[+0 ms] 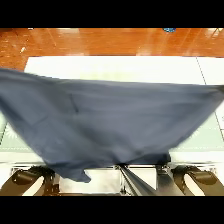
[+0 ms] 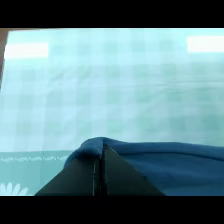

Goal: Fold the shirts.

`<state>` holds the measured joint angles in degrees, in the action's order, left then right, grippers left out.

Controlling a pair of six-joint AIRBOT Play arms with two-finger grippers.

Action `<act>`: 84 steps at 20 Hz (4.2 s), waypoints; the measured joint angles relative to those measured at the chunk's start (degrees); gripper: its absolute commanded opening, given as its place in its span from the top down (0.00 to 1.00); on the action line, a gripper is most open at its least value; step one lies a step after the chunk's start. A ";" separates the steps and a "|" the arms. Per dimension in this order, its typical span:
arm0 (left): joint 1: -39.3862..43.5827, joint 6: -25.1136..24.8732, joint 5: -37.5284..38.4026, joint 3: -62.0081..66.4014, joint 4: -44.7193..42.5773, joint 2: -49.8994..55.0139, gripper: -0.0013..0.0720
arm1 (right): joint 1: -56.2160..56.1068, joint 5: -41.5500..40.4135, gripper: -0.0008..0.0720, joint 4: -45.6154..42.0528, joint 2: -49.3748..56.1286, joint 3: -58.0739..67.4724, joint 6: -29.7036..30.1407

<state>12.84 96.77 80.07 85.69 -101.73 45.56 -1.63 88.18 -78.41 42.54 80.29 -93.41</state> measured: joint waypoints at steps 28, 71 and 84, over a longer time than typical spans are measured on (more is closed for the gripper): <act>-20.92 -8.55 4.20 27.32 25.09 65.99 0.96 | 10.56 -5.64 0.95 10.91 63.89 25.55 10.51; -33.97 -16.44 -10.69 -51.36 42.77 27.21 0.96 | 18.82 -30.58 0.42 32.37 5.11 -55.19 14.99; -29.27 -18.05 -12.13 -51.60 43.69 27.82 0.96 | 23.85 -18.25 0.42 19.71 7.48 -61.22 9.33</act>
<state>-16.43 78.72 67.94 34.09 -58.04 73.38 22.22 69.93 -58.70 50.02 19.07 -84.07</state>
